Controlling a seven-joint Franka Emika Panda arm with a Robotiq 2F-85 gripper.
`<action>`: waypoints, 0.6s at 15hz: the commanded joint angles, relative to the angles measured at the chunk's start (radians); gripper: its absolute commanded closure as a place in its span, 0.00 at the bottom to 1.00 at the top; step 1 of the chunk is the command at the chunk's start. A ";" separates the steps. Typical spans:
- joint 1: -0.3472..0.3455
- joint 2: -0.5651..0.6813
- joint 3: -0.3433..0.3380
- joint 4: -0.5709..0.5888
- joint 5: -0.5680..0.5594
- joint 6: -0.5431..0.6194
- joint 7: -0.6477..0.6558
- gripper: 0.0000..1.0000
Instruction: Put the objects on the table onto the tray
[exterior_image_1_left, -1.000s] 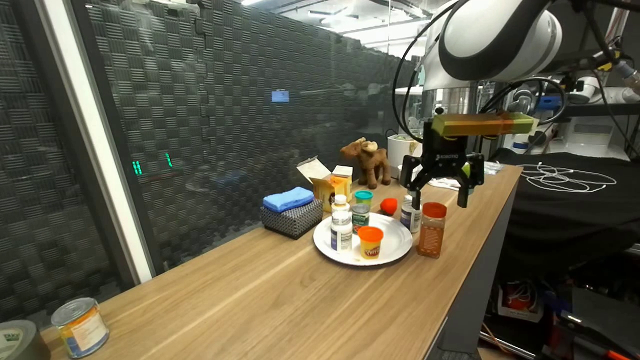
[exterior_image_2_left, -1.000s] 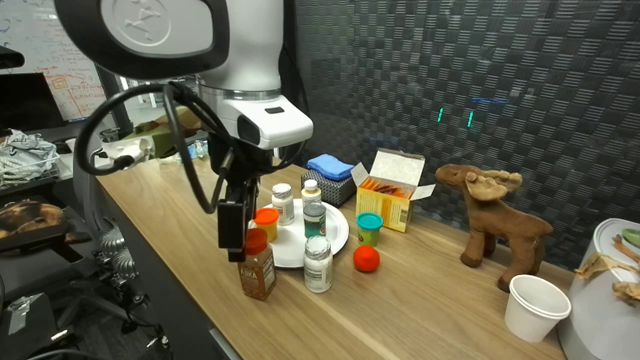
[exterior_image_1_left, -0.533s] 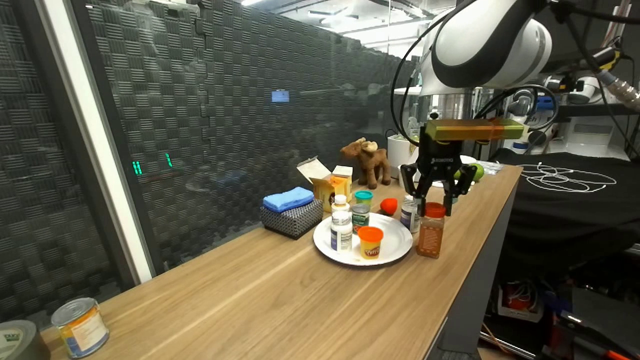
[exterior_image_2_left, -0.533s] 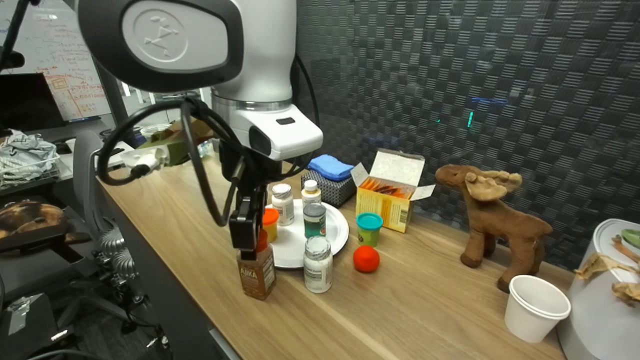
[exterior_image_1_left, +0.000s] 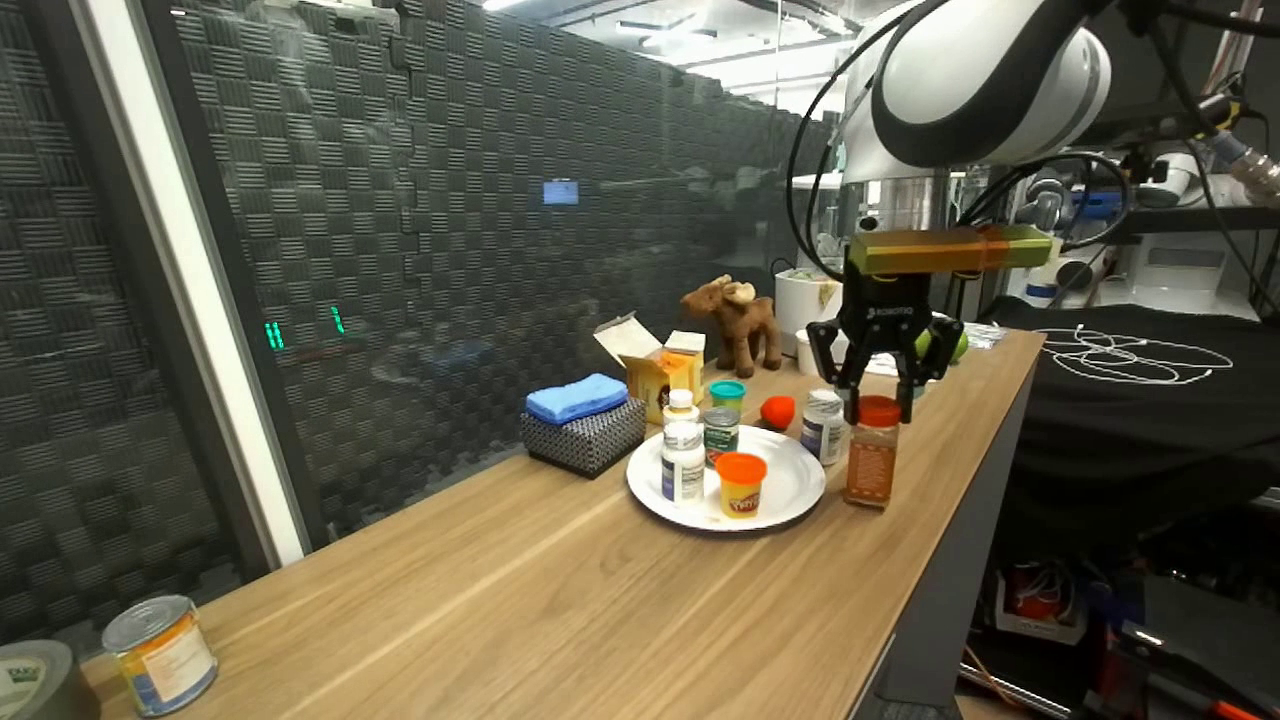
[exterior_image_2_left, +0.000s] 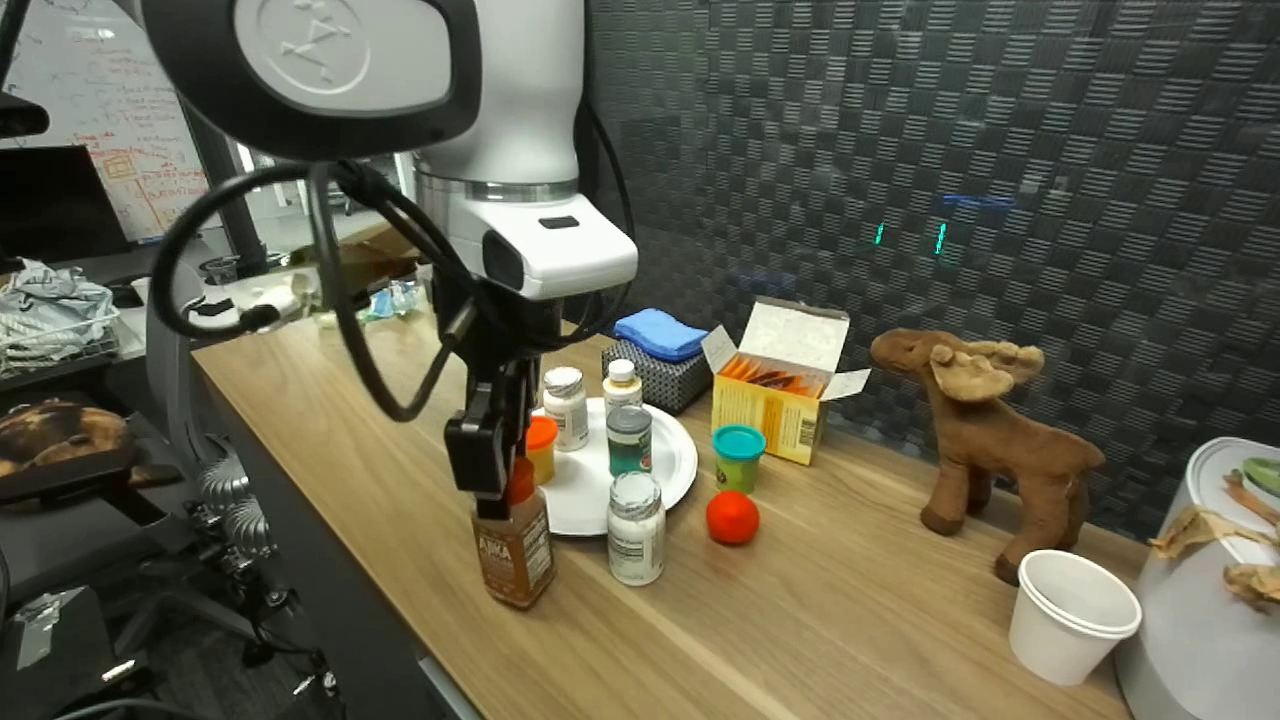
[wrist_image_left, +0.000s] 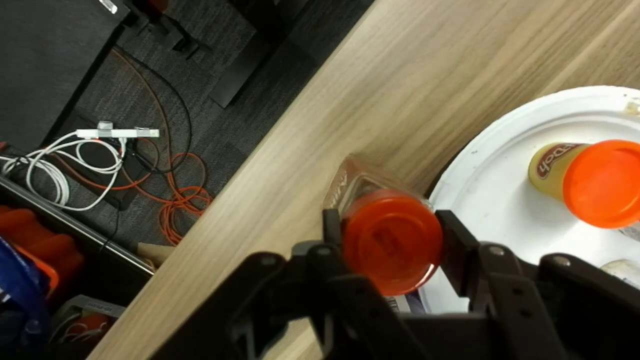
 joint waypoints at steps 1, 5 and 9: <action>0.003 -0.108 0.015 -0.009 -0.056 -0.050 0.090 0.76; 0.003 -0.105 0.037 0.056 -0.043 -0.076 0.097 0.76; 0.009 -0.023 0.048 0.142 -0.023 -0.066 0.090 0.76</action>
